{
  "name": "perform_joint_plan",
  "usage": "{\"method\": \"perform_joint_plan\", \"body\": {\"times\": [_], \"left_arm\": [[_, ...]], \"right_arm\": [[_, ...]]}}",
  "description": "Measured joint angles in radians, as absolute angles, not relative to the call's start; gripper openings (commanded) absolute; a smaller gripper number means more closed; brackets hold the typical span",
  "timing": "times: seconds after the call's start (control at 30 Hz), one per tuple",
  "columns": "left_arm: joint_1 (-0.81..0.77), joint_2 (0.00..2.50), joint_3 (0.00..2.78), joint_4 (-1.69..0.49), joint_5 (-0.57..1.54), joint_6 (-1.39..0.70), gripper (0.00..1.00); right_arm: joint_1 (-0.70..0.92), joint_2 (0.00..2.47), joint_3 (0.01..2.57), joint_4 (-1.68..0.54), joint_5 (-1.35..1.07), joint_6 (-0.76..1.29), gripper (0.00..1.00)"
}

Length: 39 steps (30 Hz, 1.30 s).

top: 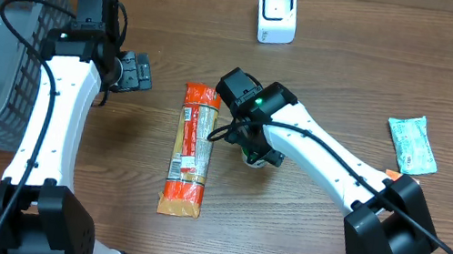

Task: Scan the item barcode
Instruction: 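Move the right gripper left over the green-lidded jar, then lower the right gripper around the green-lidded jar and close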

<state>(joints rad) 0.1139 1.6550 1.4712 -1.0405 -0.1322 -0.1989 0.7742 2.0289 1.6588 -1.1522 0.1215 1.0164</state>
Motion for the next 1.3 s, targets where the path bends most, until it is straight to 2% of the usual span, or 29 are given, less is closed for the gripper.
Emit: {"method": "perform_joint_plan", "body": {"times": [0.2, 0.6, 0.97, 1.03, 1.13, 1.3], "left_arm": [[0.114, 1.655, 1.471, -1.040, -0.132, -0.199, 1.00], [0.114, 1.655, 1.471, -1.040, -0.132, -0.199, 1.00], [0.114, 1.655, 1.471, -1.040, -0.132, -0.199, 1.00], [0.114, 1.655, 1.471, -1.040, -0.132, -0.199, 1.00], [0.114, 1.655, 1.471, -1.040, -0.132, -0.199, 1.00], [0.114, 1.655, 1.471, -1.040, -0.132, -0.199, 1.00]], "right_arm": [[0.774, 2.029, 1.659, -1.157, 0.144, 0.992, 0.64], [0.774, 2.029, 1.659, -1.157, 0.209, 0.853, 0.64], [0.774, 2.028, 1.659, -1.153, 0.242, 0.516, 0.64], [0.774, 2.028, 1.659, -1.152, 0.242, 0.472, 0.69], [0.774, 2.028, 1.659, -1.154, 0.244, 0.436, 0.86], [0.774, 2.028, 1.658, -1.159, 0.248, 0.405, 0.88]]}}
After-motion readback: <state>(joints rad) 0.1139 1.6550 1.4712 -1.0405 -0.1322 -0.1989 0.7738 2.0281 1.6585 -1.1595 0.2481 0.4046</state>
